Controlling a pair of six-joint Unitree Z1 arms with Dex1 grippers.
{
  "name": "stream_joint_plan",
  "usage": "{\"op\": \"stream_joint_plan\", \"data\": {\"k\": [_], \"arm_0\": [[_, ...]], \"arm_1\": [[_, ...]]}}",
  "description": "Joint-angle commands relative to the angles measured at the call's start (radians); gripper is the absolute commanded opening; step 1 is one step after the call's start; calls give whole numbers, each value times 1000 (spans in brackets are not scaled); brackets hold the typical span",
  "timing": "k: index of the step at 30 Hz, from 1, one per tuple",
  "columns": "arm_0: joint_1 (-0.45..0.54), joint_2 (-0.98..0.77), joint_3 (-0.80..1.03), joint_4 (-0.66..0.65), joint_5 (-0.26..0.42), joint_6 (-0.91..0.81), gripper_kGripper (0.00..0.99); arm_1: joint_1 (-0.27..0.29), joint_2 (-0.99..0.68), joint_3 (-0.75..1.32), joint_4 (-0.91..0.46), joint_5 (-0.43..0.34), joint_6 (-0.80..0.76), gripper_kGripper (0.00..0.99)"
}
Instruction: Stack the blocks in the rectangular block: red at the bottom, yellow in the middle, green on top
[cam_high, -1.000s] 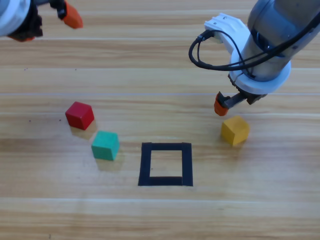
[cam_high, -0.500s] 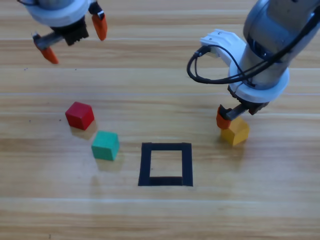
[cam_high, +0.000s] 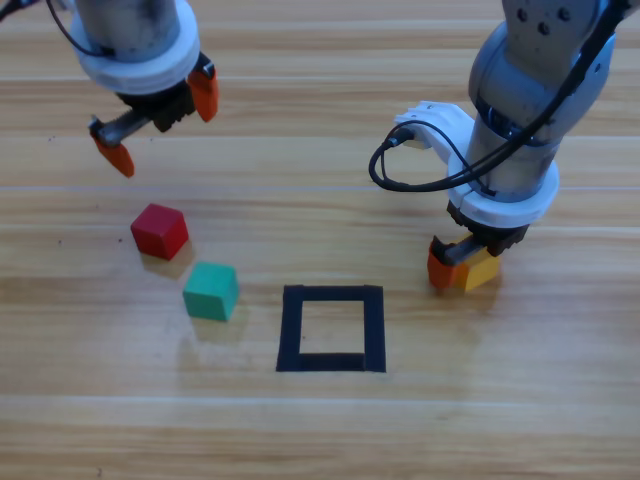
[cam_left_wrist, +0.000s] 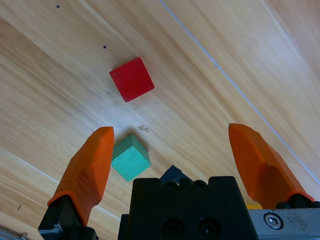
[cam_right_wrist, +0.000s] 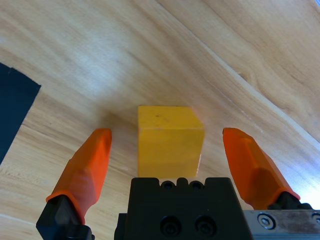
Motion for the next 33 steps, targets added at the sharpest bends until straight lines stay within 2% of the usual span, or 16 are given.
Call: {"op": "stream_joint_plan", "data": {"k": [1, 5, 6, 8, 9, 12, 15, 18, 26, 30, 33], "arm_0": [[29, 110, 21, 9, -28, -11, 973], [57, 120, 35, 9, -42, -14, 973], [64, 122, 39, 9, -45, -16, 973], [86, 127, 53, 5, -61, -19, 974], [95, 130, 56, 3, -65, -22, 974], [122, 130, 74, -17, -87, -22, 974], [145, 133, 97, -41, -108, -29, 974], [158, 143, 113, -69, -127, -54, 974], [159, 188, 114, -97, -140, -120, 974], [158, 205, 113, -106, -140, -151, 974], [158, 219, 114, -117, -142, -161, 977]], "arm_1": [[-54, 75, -12, 12, 29, -14, 891], [-58, 78, -12, 20, 55, -31, 726], [-58, 80, -12, 20, 58, -34, 661], [-61, 81, -12, 20, 75, -43, 423], [-61, 81, -12, 20, 78, -48, 348], [-61, 77, -15, 32, 87, -55, 230], [-75, 55, -18, 61, 99, -55, 230], [-103, 8, 2, 86, 162, -52, 230], [-107, -86, 38, 93, 154, 9, 229], [-107, -96, 35, 92, 184, 38, 225], [-104, -93, 35, 83, 225, 6, 161]]}}
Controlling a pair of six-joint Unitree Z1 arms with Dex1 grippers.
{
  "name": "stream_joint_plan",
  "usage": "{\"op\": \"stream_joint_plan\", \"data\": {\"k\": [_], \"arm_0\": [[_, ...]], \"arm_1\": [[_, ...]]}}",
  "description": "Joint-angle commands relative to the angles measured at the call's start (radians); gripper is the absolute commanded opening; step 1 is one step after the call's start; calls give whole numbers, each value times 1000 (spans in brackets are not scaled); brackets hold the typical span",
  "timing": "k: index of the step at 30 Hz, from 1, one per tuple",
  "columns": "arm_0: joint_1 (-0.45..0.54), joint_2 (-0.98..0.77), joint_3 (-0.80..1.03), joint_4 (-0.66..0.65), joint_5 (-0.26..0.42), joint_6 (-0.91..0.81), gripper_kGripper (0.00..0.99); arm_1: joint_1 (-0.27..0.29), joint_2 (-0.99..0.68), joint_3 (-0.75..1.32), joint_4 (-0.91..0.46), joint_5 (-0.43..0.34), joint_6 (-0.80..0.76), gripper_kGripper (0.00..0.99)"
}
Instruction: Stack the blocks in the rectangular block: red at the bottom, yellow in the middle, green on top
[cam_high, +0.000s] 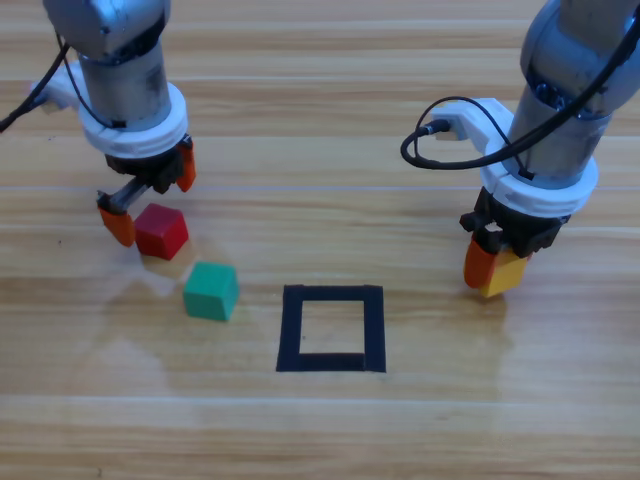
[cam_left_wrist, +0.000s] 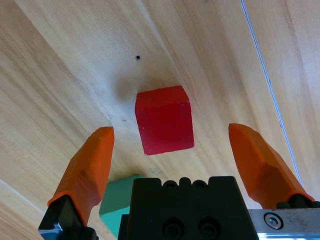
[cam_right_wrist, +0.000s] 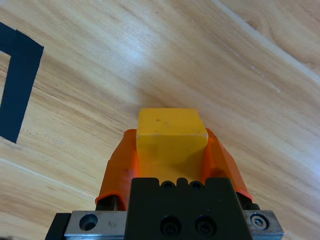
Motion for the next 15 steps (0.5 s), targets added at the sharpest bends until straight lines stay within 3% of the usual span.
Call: {"op": "stream_joint_plan", "data": {"k": [1, 6, 11, 15], "arm_0": [[15, 70, 24, -25, -11, -24, 977], [15, 90, 26, -38, -20, -24, 966], [15, 104, 27, -50, -23, -22, 959], [15, 106, 30, -53, -21, -22, 931]], "arm_1": [[-22, -49, 16, -4, 64, -7, 161], [-27, -35, 4, -4, 125, 93, 163], [-27, -58, 30, -29, 47, 179, 163], [-27, -80, 50, -52, 44, 197, 163]]}}
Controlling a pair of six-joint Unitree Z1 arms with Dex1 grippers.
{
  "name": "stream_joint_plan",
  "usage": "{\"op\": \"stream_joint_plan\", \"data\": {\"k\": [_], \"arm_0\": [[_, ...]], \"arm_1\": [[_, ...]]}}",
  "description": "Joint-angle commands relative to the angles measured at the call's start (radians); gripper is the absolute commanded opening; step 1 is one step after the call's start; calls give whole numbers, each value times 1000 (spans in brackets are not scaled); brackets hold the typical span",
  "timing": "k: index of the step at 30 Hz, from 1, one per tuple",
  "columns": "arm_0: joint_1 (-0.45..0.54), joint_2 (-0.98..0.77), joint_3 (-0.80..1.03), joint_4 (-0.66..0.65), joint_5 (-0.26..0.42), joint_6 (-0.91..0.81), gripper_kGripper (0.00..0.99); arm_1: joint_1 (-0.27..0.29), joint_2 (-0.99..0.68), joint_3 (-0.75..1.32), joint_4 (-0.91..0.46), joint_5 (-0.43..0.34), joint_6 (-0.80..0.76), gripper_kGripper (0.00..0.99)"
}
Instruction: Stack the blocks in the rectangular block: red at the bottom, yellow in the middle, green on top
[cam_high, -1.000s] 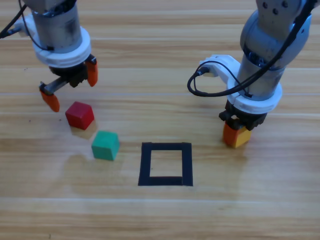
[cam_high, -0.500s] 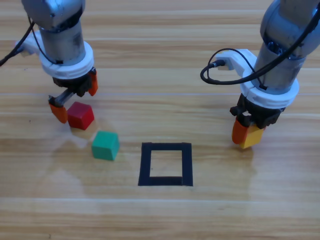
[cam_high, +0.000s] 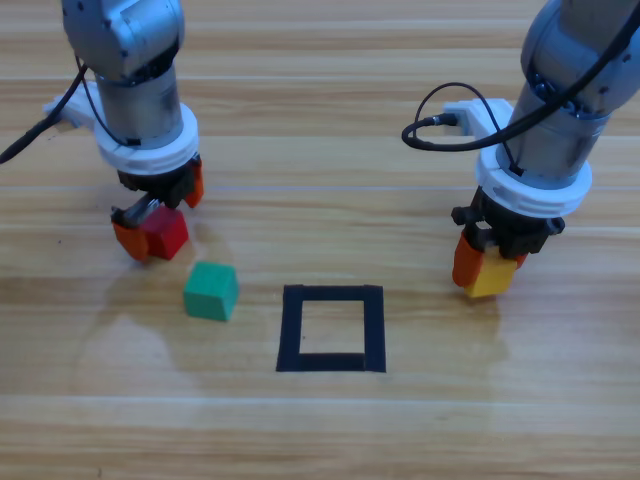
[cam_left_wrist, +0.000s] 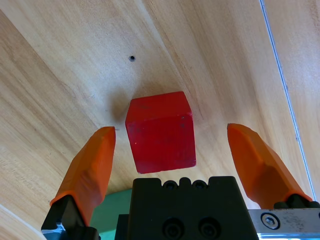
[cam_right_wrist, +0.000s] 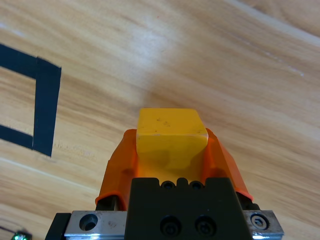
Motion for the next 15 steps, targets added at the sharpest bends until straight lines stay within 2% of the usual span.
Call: {"op": "stream_joint_plan", "data": {"k": [1, 8, 12, 15], "arm_0": [[15, 48, 30, -21, -9, -7, 925], [18, 53, 36, -28, -10, -5, 887], [19, 53, 51, -44, -10, -2, 819], [19, 53, 63, -54, -12, -2, 818]], "arm_1": [[-23, -80, 46, -39, -14, 17, 163], [-23, -86, 52, -39, -8, 24, 163], [-23, -95, 51, -39, -8, 29, 163], [-22, -83, 49, -39, -8, 29, 163]]}}
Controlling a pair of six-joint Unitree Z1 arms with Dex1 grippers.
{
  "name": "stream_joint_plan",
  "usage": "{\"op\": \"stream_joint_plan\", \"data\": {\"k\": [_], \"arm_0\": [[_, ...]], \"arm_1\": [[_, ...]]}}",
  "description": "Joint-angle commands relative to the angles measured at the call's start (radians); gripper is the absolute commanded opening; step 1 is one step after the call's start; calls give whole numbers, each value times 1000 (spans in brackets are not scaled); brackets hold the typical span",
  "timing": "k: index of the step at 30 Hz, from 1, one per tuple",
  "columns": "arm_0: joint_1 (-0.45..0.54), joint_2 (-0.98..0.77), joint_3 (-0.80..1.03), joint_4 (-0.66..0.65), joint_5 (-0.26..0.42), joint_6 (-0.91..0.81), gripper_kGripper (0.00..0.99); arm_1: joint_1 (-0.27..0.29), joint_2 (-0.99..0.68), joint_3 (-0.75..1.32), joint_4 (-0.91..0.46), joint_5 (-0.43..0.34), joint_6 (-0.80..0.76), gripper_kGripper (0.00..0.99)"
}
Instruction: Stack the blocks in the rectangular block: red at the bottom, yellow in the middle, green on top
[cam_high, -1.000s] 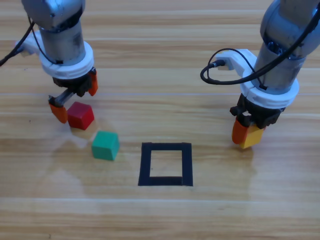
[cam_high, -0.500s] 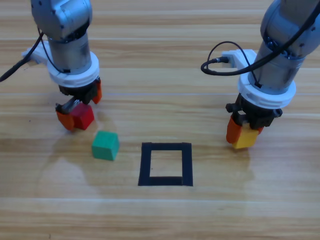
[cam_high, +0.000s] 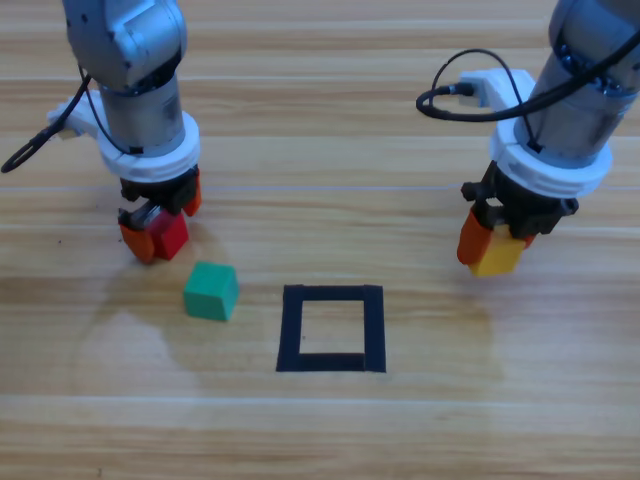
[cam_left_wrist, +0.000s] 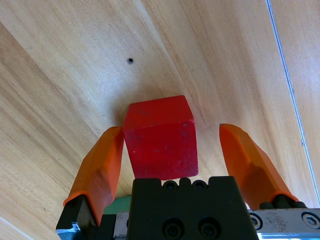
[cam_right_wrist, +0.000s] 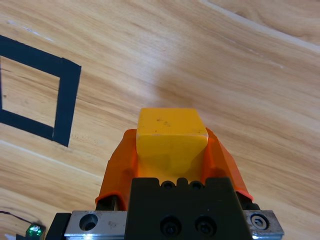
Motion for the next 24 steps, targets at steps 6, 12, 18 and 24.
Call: {"op": "stream_joint_plan", "data": {"k": [6, 12, 18, 24], "arm_0": [[27, 39, 47, -20, -12, 12, 680], [40, 44, 30, -22, -12, 97, 462], [45, 18, -9, 10, 5, 317, 106], [33, 50, -216, 92, 19, 627, 66]], "arm_1": [[-20, -4, 18, -15, -2, 3, 161], [-20, -12, 21, -15, -22, 11, 161], [-20, -37, 35, -15, -90, 34, 161], [-20, -38, 34, -14, -102, 54, 161]]}}
